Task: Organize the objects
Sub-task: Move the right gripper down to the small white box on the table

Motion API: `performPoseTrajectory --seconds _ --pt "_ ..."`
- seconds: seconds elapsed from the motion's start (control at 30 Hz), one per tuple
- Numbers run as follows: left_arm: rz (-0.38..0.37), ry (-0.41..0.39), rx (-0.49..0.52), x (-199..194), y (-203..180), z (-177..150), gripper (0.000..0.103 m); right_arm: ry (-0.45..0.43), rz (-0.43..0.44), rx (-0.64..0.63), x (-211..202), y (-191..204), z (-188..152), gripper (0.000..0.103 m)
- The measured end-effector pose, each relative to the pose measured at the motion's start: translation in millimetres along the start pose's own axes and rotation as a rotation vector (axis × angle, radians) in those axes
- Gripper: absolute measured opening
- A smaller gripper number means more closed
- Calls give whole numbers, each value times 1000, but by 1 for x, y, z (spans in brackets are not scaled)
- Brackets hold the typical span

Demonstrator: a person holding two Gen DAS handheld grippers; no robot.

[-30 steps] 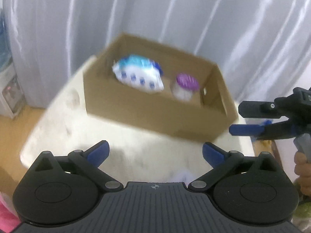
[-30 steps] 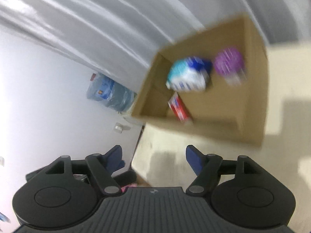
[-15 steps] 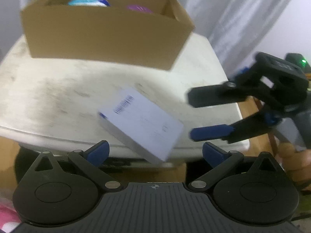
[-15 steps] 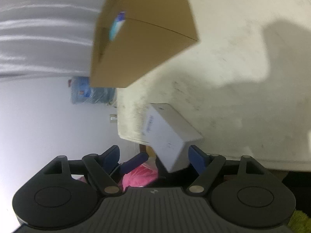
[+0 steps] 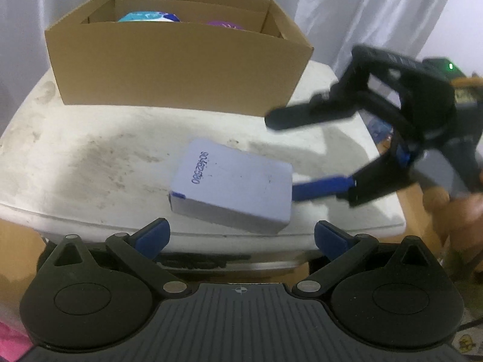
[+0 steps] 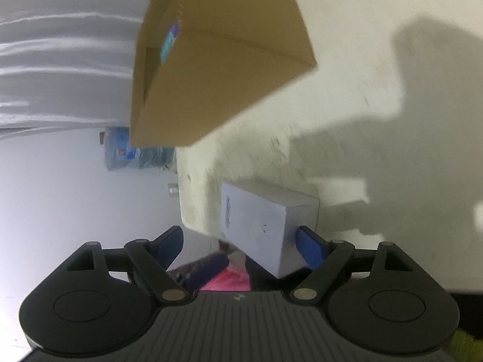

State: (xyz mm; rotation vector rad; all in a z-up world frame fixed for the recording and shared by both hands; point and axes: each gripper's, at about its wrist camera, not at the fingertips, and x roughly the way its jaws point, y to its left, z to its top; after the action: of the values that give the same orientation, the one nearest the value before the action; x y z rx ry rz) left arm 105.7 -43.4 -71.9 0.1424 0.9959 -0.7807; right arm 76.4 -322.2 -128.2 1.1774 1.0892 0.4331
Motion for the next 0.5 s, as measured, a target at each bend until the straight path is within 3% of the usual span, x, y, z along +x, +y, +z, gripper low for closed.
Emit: performPoseTrajectory --seconds 0.33,0.5 --pt "99 -62 62 3 4 11 102 -76 -5 -99 18 19 28 86" --pt "58 -27 81 15 4 14 102 -60 -63 -160 13 17 17 86"
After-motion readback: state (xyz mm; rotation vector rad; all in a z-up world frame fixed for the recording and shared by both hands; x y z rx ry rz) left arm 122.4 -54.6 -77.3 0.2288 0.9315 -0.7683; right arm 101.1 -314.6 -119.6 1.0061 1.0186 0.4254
